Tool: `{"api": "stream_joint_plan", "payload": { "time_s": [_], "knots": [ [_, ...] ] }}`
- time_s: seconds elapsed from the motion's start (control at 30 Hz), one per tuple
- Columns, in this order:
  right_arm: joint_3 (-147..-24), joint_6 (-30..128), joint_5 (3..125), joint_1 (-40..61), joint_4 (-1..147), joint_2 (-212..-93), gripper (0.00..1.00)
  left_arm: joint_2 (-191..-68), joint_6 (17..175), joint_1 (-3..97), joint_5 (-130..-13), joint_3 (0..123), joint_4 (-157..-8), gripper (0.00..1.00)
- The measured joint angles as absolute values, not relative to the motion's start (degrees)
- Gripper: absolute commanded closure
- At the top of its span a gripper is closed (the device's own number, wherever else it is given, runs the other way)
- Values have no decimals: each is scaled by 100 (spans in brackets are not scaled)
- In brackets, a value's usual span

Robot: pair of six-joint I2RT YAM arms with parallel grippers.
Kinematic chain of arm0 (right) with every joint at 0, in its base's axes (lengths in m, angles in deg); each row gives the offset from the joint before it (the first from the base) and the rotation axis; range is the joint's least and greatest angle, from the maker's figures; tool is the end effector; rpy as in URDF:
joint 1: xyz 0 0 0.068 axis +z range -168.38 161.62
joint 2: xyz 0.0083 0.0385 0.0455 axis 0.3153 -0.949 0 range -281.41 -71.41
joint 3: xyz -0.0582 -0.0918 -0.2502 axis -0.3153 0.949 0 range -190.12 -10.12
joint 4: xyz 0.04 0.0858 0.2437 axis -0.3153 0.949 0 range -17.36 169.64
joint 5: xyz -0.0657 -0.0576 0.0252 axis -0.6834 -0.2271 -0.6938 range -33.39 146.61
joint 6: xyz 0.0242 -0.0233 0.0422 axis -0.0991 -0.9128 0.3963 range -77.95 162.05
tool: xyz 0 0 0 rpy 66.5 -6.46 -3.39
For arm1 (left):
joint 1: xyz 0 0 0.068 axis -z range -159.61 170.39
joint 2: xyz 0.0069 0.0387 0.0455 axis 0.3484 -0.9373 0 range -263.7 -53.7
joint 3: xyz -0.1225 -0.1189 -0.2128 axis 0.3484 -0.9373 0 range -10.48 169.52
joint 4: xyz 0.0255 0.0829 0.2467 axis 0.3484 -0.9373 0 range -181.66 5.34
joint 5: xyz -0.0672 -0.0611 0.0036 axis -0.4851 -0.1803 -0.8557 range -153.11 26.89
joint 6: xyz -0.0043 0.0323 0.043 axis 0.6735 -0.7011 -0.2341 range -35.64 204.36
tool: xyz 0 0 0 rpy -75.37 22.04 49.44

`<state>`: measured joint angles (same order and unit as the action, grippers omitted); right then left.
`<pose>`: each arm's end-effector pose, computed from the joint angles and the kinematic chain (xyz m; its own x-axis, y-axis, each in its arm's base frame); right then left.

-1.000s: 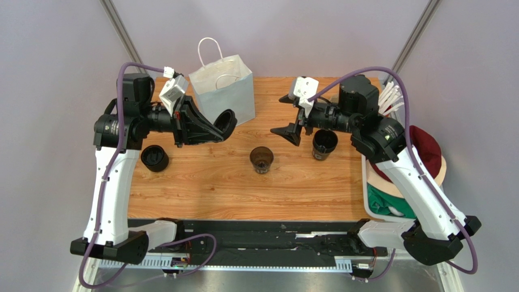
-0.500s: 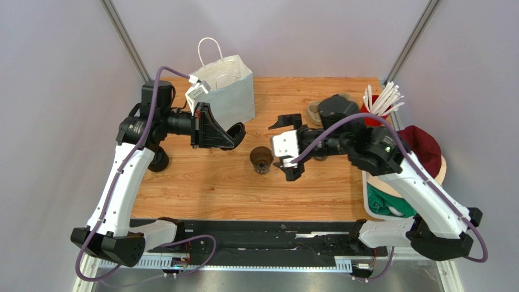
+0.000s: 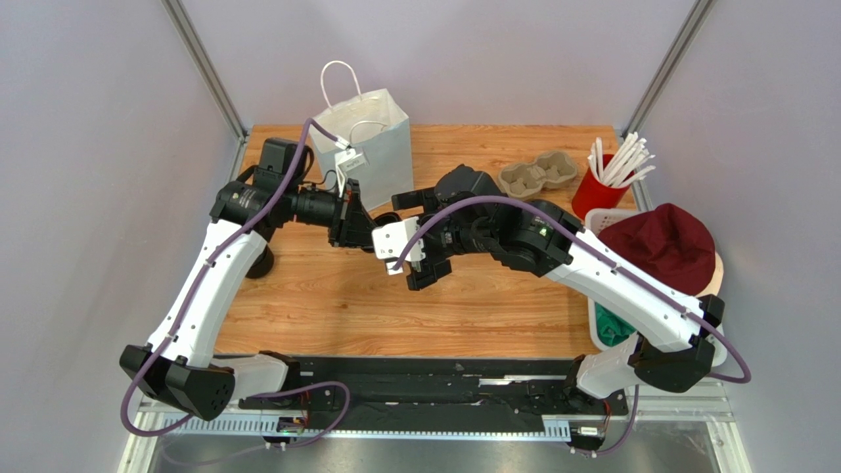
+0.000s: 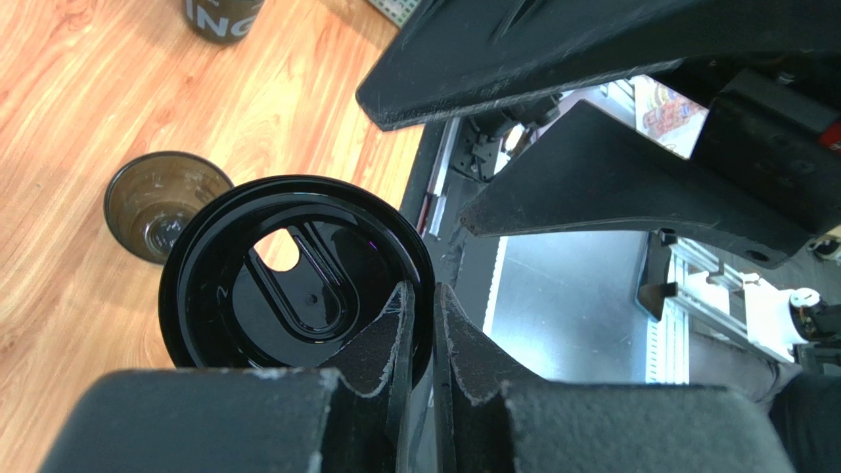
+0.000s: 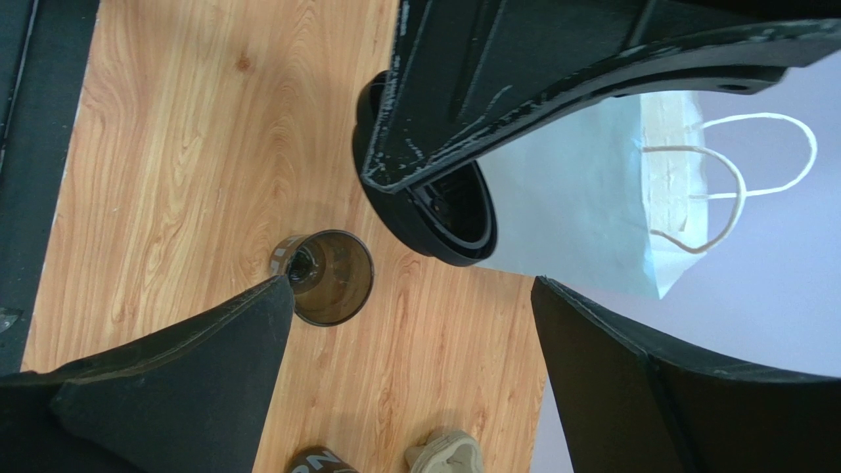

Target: Pack the takeout coffee

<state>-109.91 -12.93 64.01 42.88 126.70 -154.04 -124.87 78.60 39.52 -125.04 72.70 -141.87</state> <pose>0.1354 0.2564 0.4393 0.5869 -0.6187 -0.5223 -0.7638 -0.2091 -0.6106 0.2031 -0.1036 0.4086 -0.5926 0.2556 -0.7638 0.8051 0.2162 -0.5523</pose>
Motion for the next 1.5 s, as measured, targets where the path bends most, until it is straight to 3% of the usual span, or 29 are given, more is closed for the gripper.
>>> {"api": "stream_joint_plan", "payload": {
  "time_s": [0.47, 0.8, 0.9, 1.03, 1.13, 1.27, 1.5],
  "knots": [
    [-11074, -1145, 6266, 4502, 12377, -15699, 9, -12466, 7587, 3955, -12991, 7268, -14403, 100],
    [-11273, -1062, 6222, 4574, 12377, -15990, 36, -12258, 7399, 3955, -13245, 7268, -14578, 100],
    [-11281, -1044, 6222, 4613, 12441, -15990, 50, -12247, 7373, 3952, -13271, 7268, -14567, 100],
    [-11281, -1044, 6222, 4685, 12592, -15990, 56, -12247, 7371, 3950, -13269, 7268, -14565, 100],
    [-11281, -1035, 6209, 4723, 12640, -15999, 63, -12247, 7369, 3948, -13262, 7268, -14570, 83],
    [-11281, -1009, 6169, 4760, 12672, -16036, 66, -12247, 7355, 3944, -13256, 7268, -14556, 50],
    [-11275, -895, 6043, 4751, 12567, -16047, 66, -12175, 7216, 3955, -13096, 7318, -14639, 28]
  ]
}}
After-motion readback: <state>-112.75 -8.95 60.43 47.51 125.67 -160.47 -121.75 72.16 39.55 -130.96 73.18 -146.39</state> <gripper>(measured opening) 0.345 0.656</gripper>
